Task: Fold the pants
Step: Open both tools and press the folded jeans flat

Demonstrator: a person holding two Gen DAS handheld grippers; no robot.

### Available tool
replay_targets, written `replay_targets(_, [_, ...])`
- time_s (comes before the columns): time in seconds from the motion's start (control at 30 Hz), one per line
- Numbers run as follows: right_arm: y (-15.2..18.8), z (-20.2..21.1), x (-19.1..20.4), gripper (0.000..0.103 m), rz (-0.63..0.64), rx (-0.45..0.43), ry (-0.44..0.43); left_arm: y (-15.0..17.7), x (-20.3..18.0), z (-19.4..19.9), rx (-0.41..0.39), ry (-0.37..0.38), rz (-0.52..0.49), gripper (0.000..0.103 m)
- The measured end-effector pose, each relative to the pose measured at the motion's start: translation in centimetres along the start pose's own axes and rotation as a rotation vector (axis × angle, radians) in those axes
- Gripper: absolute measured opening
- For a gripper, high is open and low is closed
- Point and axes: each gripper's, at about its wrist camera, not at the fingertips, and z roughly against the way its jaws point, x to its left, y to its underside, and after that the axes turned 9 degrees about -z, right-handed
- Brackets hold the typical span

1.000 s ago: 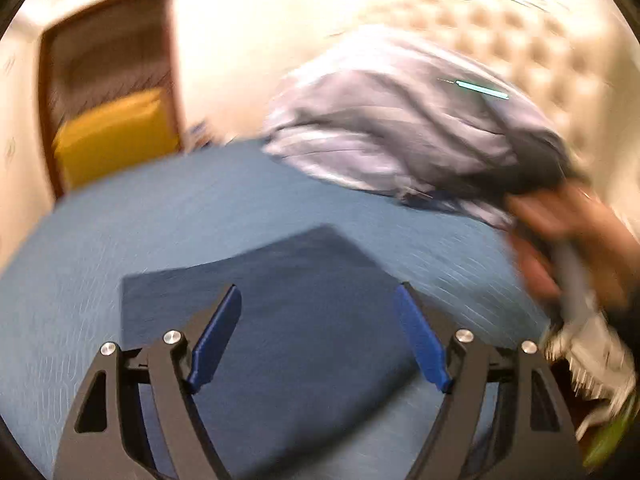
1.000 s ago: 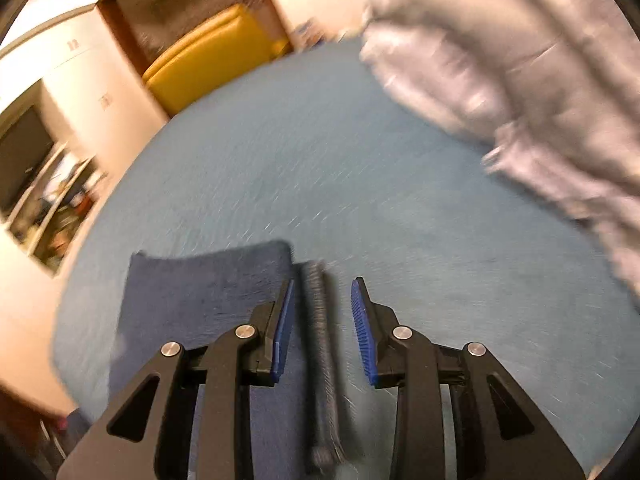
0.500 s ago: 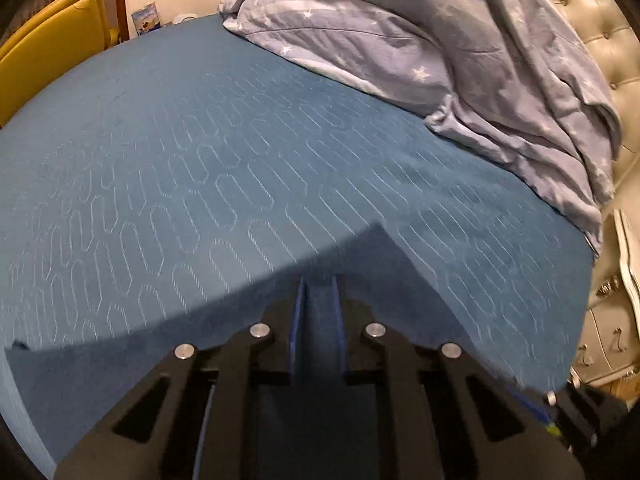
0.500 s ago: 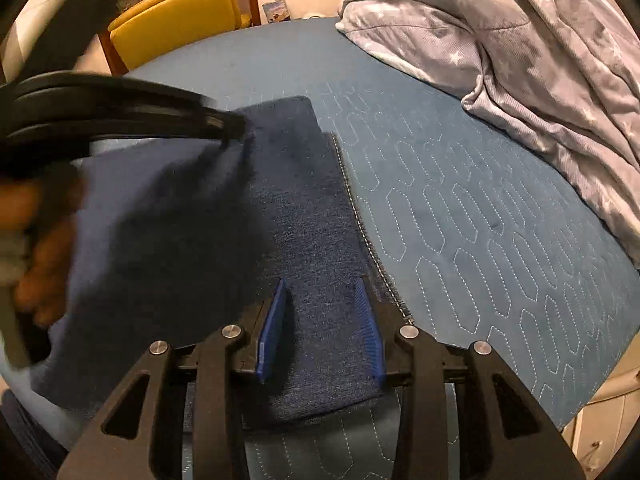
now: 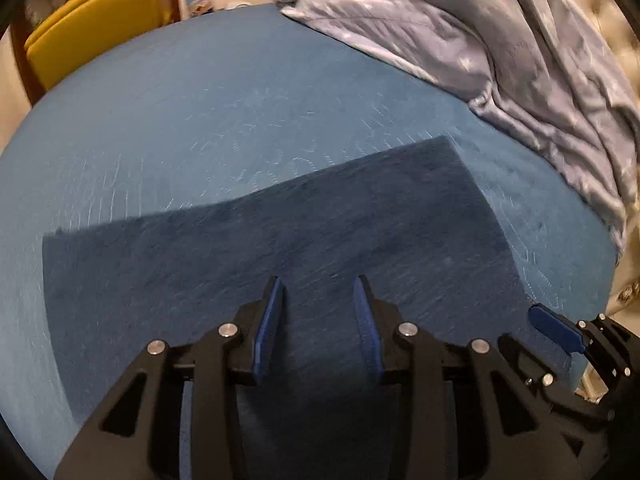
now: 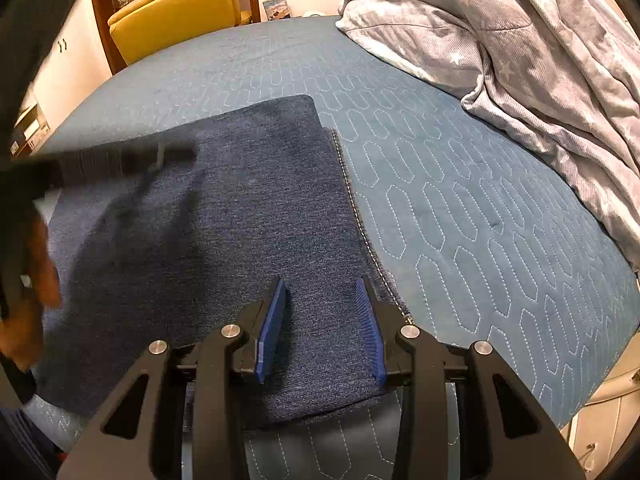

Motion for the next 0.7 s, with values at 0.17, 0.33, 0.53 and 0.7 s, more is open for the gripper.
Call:
replay_targets(0.17, [-0.1, 0.1, -0.2, 0.036, 0.000, 0.008, -0.005, 2.7, 1.2, 4.5, -0.086, -0.053, 0.036, 0.042])
replay_targets(0.33, [-1.1, 1.9, 0.2, 0.038, -0.011, -0.028, -0.022, 7.1, 0.8, 7.7, -0.106, -0.049, 0.056, 0.042])
replay_targets(0.53, [-3.8, 1.4, 3.4, 0.037, 0.078, -0.055, -0.104, 10.6, -1.3, 7.5, -0.057, -0.064, 0.010, 0.041])
replay_targets(0.7, [-3.9, -2.3, 0.9, 0.038, 0.058, 0.020, 0.009, 11.3, -1.4, 8.7, -0.050, -0.040, 0.022, 0.041])
